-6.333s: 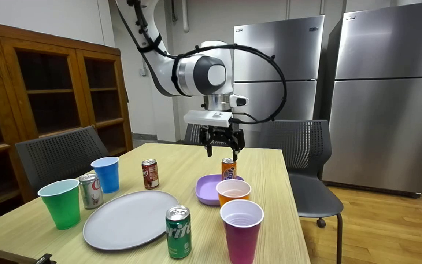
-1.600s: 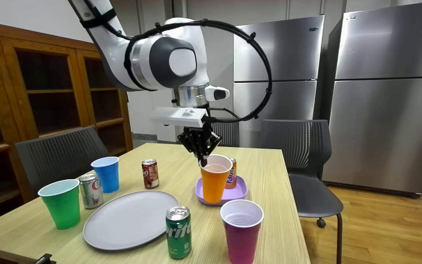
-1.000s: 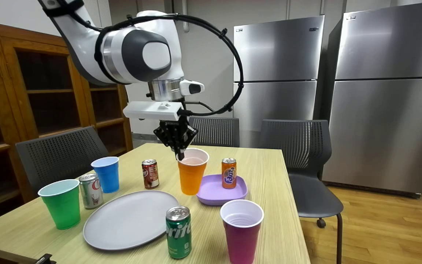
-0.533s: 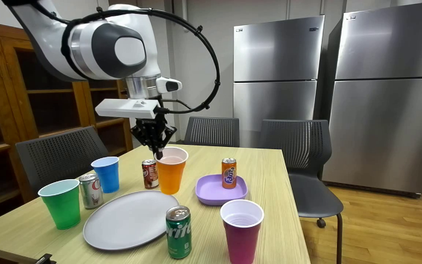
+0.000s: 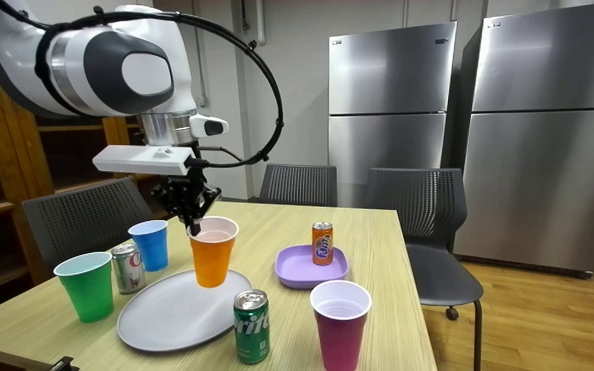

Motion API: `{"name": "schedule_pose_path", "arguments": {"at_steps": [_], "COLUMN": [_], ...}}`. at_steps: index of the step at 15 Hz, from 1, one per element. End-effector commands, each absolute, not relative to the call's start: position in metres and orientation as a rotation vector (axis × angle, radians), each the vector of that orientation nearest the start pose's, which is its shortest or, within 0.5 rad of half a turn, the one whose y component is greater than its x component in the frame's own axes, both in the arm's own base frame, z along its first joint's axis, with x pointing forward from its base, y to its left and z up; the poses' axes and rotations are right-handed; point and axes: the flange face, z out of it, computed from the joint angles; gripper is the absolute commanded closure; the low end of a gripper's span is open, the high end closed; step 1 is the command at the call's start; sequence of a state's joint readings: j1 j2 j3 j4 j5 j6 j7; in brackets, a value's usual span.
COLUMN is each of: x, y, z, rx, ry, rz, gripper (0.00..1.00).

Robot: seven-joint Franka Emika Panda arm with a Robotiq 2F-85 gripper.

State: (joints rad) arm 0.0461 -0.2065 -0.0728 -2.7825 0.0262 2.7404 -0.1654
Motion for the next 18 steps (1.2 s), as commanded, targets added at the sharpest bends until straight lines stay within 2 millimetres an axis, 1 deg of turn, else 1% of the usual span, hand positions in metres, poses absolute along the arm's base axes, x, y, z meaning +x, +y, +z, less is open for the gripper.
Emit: {"name": "schedule_pose_path", "arguments": {"at_steps": [1, 4, 18], "x": [0.394, 0.394, 0.391], "y": [-0.001, 0.001, -0.007], "z": [0.290, 0.285, 0.249], "rx": [-3.102, -3.103, -3.129], "ry": [-0.242, -0.251, -0.283], "rz": [-0.233, -0.222, -0.124], "gripper": [0.99, 0.99, 0.99]}}
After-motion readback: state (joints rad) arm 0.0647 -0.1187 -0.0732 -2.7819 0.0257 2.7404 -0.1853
